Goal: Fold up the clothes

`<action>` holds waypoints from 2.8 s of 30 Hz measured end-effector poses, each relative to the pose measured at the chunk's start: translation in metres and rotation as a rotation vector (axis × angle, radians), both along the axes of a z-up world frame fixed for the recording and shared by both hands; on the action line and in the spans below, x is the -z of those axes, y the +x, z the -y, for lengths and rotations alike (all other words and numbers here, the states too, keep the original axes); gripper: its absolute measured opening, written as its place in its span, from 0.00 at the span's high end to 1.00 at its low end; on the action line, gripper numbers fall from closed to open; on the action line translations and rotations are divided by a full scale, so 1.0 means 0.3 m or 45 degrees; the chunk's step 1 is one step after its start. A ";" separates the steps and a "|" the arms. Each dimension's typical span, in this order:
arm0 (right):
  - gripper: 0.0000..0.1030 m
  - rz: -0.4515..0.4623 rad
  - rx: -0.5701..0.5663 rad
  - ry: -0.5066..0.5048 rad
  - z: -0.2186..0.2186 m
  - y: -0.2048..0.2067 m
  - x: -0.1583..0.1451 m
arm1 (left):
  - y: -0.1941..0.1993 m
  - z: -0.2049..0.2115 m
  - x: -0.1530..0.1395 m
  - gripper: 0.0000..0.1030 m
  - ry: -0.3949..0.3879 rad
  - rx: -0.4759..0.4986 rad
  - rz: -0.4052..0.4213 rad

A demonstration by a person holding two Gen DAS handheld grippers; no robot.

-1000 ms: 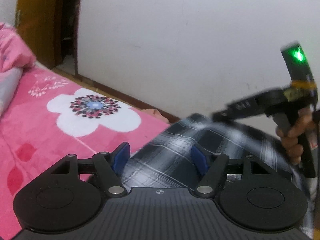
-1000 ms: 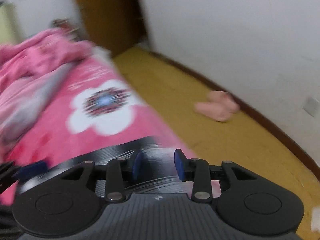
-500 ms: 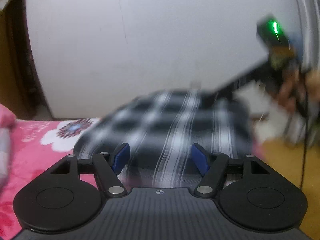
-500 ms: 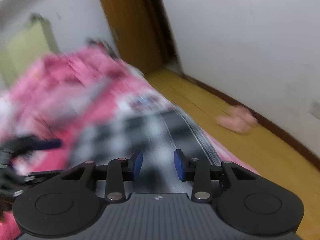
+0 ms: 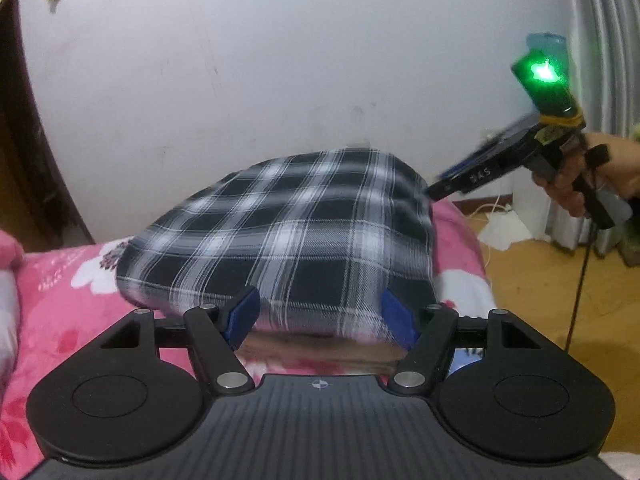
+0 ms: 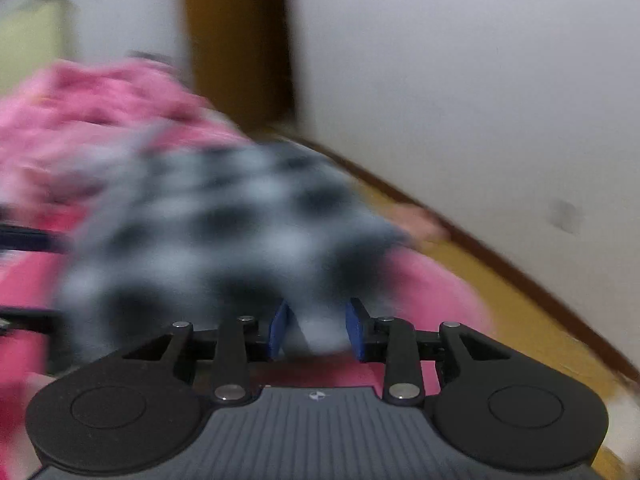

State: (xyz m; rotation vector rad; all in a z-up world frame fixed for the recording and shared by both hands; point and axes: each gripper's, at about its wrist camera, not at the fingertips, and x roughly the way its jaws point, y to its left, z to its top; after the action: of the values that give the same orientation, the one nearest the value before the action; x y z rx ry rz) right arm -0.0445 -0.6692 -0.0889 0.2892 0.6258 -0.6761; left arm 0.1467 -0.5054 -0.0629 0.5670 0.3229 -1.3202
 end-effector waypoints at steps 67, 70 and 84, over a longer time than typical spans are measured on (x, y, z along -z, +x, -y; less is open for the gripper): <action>0.61 -1.263 -0.710 -0.996 -0.572 1.131 -0.063 | 0.227 -0.628 0.153 0.29 -0.302 -0.619 -0.660; 0.61 -0.996 -0.506 -0.896 -0.529 1.127 -0.128 | 0.225 -0.643 0.155 0.29 -0.300 -0.616 -0.672; 0.37 0.507 -0.298 0.016 -0.496 0.139 -0.709 | 0.084 -0.746 -0.087 0.20 -0.388 -0.734 -0.665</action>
State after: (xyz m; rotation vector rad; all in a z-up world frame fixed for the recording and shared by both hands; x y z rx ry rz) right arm -0.0028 -0.5205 0.1238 0.3450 0.2762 -0.3740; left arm 0.1718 -0.2816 -0.0368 -0.1421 0.6448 -0.9073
